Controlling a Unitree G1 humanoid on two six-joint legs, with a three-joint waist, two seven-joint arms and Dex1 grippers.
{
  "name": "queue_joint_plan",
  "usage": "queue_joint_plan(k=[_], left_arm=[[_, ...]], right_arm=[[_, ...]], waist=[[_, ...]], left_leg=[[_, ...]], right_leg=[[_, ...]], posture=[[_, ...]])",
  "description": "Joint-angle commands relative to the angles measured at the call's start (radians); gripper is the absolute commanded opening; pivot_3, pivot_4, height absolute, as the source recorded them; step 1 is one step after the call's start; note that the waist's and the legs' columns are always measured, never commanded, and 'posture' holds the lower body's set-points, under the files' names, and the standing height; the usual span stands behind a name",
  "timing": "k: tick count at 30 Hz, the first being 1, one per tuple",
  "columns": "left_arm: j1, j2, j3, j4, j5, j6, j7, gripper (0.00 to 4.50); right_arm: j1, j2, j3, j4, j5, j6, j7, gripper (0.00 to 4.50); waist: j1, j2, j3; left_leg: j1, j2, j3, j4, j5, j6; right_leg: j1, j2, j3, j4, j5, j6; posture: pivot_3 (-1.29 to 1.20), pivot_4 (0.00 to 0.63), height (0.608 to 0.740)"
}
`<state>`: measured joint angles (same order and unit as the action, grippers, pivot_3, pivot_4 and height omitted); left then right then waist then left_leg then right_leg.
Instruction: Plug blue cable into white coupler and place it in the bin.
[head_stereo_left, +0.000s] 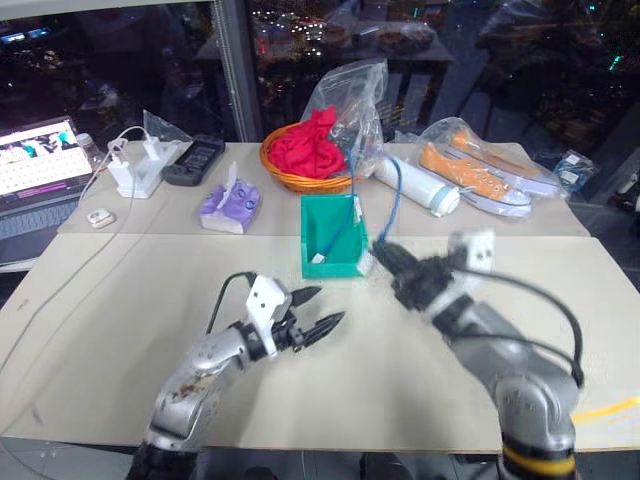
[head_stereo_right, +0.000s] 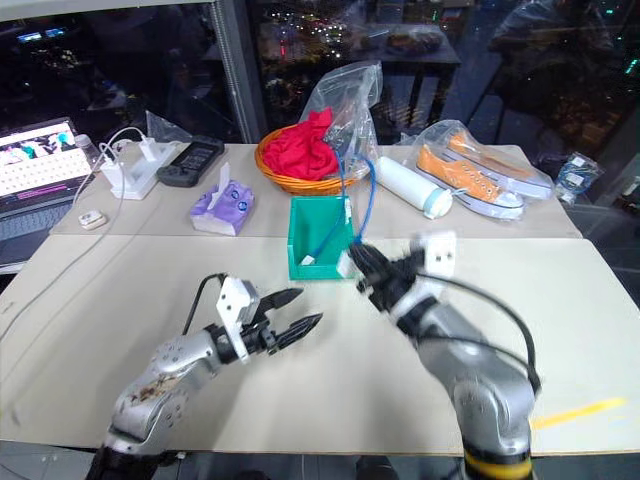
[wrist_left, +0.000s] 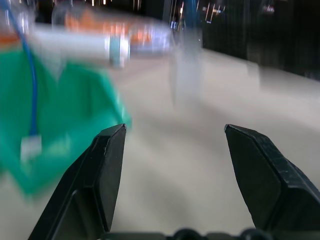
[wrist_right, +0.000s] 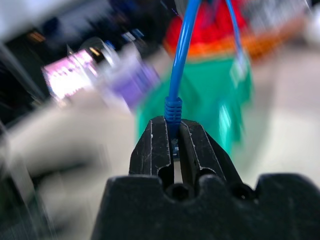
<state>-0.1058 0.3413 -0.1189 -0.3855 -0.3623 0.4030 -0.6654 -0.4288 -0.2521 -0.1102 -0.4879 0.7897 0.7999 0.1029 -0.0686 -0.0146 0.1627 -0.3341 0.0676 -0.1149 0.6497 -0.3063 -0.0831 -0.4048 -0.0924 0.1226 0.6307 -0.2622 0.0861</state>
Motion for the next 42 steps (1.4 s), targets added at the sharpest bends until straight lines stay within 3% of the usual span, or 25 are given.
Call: queue_joint_plan(k=[1, 6, 10, 12, 16, 23, 28, 33, 36, 42], left_arm=[[0.008, 0.004, 0.021, -0.060, 0.000, -0.024, 0.026, 3.38], [0.037, -0.003, 0.025, -0.085, 0.020, -0.048, 0.069, 3.38], [0.054, -0.010, 0.017, -0.092, 0.033, -0.061, 0.096, 3.38], [0.059, -0.012, 0.019, -0.094, 0.038, -0.068, 0.106, 3.43], [0.059, -0.009, 0.029, -0.093, 0.044, -0.080, 0.118, 3.43], [0.075, 0.004, 0.047, -0.091, 0.031, -0.088, 0.112, 3.43], [0.089, 0.005, 0.082, -0.108, 0.040, -0.096, 0.142, 3.43], [0.057, -0.022, 0.241, -0.053, 0.191, -0.206, 0.361, 3.43], [0.056, -0.038, 0.309, -0.073, 0.208, -0.174, 0.442, 3.43], [0.117, -0.109, 0.381, -0.141, 0.175, -0.090, 0.536, 3.43]], right_arm=[[-0.157, 0.012, -0.026, 0.187, 0.015, 0.036, 0.011, 0.00], [-0.386, 0.003, 0.039, 0.552, -0.108, 0.018, 0.081, 0.00], [-0.478, 0.021, 0.055, 0.734, -0.174, -0.001, 0.126, 0.00], [-0.496, 0.045, 0.068, 0.797, -0.204, 0.002, 0.134, 0.92], [-0.508, 0.082, 0.040, 0.835, -0.221, 0.022, 0.114, 2.26], [-0.529, 0.028, -0.043, 0.689, -0.187, 0.047, 0.122, 4.46], [-0.448, -0.120, -0.089, 0.456, -0.156, 0.081, 0.196, 4.46], [-0.159, -0.354, -0.029, 0.153, -0.269, -0.068, 0.369, 4.46], [-0.004, -0.338, -0.007, 0.120, -0.334, -0.117, 0.318, 4.46], [0.182, -0.181, 0.065, 0.186, -0.562, -0.305, 0.115, 4.46]], waist=[[0.002, 0.000, 0.000], [-0.003, 0.001, 0.000], [-0.006, 0.001, 0.001], [-0.006, 0.001, 0.001], [-0.008, 0.001, 0.001], [-0.002, 0.002, 0.001], [-0.001, 0.002, 0.002], [0.006, 0.002, 0.002], [-0.005, 0.002, 0.002], [0.000, 0.002, 0.002]], left_leg=[[0.000, 0.000, 0.000, 0.000, 0.000, 0.000], [-0.001, 0.000, 0.000, 0.000, 0.000, 0.001], [-0.003, 0.000, 0.000, -0.001, 0.001, 0.000], [-0.003, 0.000, 0.000, -0.001, 0.002, -0.002], [-0.004, 0.000, 0.000, -0.001, 0.002, -0.002], [-0.004, 0.000, 0.000, -0.001, 0.001, -0.001], [-0.006, 0.000, 0.000, -0.001, 0.001, -0.001], [-0.007, 0.000, 0.000, 0.000, -0.002, 0.004], [-0.008, 0.000, 0.000, 0.001, -0.002, 0.005], [-0.005, -0.001, 0.001, 0.002, -0.001, 0.003]], right_leg=[[0.000, 0.000, 0.000, 0.000, 0.000, 0.000], [-0.001, 0.000, -0.001, -0.001, 0.001, 0.000], [-0.004, 0.000, -0.001, -0.001, 0.001, 0.000], [-0.005, 0.000, -0.001, -0.001, 0.001, 0.000], [-0.005, 0.000, -0.001, -0.001, 0.001, 0.000], [-0.005, -0.001, -0.001, 0.000, 0.001, 0.000], [-0.007, -0.001, -0.001, 0.000, 0.001, 0.000], [-0.007, -0.001, -0.002, -0.002, 0.001, 0.000], [-0.007, -0.001, -0.001, -0.003, 0.001, 0.001], [-0.004, -0.001, 0.000, -0.001, 0.002, 0.001]], posture=[[0.00, 0.150, 0.722], [0.00, 0.150, 0.722], [0.00, 0.150, 0.722], [0.00, 0.150, 0.722], [0.00, 0.150, 0.722], [0.00, 0.150, 0.722], [0.00, 0.150, 0.722], [0.00, 0.150, 0.722], [0.00, 0.150, 0.722], [0.00, 0.150, 0.722]])
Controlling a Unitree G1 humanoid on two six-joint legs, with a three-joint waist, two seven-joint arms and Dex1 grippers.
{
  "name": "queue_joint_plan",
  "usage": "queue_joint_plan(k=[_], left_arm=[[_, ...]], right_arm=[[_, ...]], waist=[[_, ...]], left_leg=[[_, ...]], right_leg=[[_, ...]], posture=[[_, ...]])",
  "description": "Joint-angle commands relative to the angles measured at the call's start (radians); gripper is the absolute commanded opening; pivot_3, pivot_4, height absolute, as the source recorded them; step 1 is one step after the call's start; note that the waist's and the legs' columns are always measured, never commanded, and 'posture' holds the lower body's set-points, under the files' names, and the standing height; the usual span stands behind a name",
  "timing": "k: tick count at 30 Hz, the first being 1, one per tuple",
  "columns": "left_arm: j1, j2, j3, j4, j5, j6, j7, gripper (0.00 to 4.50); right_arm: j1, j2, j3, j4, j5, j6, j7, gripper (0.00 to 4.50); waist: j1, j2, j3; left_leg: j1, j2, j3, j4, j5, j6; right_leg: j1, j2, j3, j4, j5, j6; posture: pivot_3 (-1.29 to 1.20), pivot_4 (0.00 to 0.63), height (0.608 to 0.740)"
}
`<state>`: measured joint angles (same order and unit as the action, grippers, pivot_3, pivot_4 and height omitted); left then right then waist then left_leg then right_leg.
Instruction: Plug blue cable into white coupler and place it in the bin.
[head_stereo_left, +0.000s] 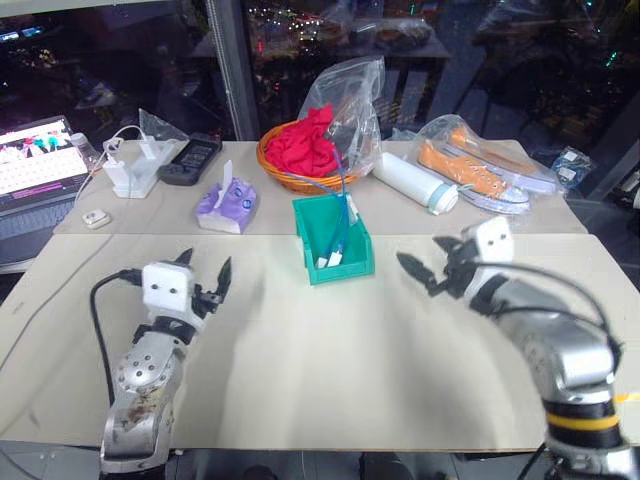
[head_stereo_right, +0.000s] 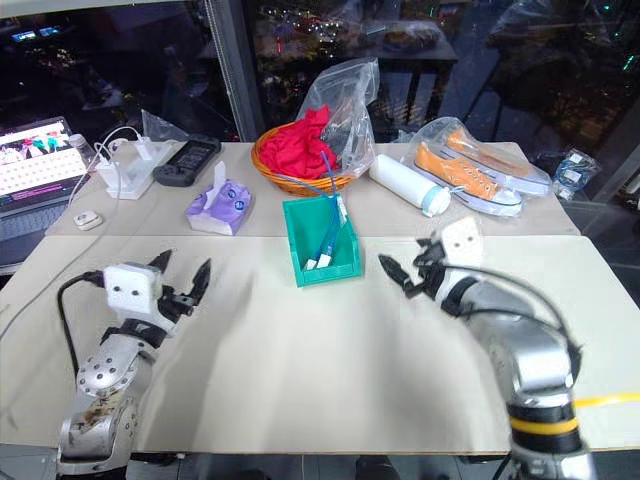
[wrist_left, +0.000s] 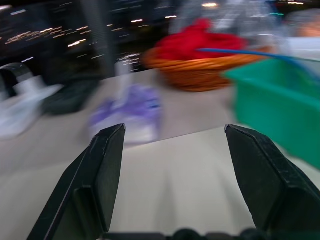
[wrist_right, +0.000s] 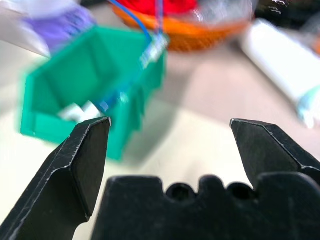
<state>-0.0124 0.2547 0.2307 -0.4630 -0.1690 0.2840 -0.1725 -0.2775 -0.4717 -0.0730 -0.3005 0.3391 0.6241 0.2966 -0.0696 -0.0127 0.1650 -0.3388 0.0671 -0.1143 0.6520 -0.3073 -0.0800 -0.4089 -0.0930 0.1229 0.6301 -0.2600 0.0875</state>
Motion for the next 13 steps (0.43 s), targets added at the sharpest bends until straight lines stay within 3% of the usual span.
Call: queue_joint_plan(k=[1, 13], left_arm=[[0.028, -0.035, 0.033, -0.071, -0.027, 0.044, 0.053, 3.43], [-0.004, -0.099, 0.037, -0.064, -0.043, 0.090, 0.130, 3.43]], right_arm=[[0.041, 0.063, 0.036, 0.016, -0.133, -0.146, -0.104, 4.46], [0.035, 0.143, 0.006, 0.125, -0.221, -0.236, -0.174, 4.46]], waist=[[0.001, 0.000, 0.000], [0.003, -0.001, 0.000]], left_leg=[[0.000, 0.000, 0.000, 0.000, 0.001, -0.001], [0.001, 0.000, 0.000, 0.000, 0.002, -0.004]], right_leg=[[0.000, 0.000, 0.000, 0.000, 0.000, 0.000], [0.001, 0.000, 0.000, -0.001, 0.001, 0.000]], posture=[[0.00, 0.150, 0.722], [0.00, 0.150, 0.722]])
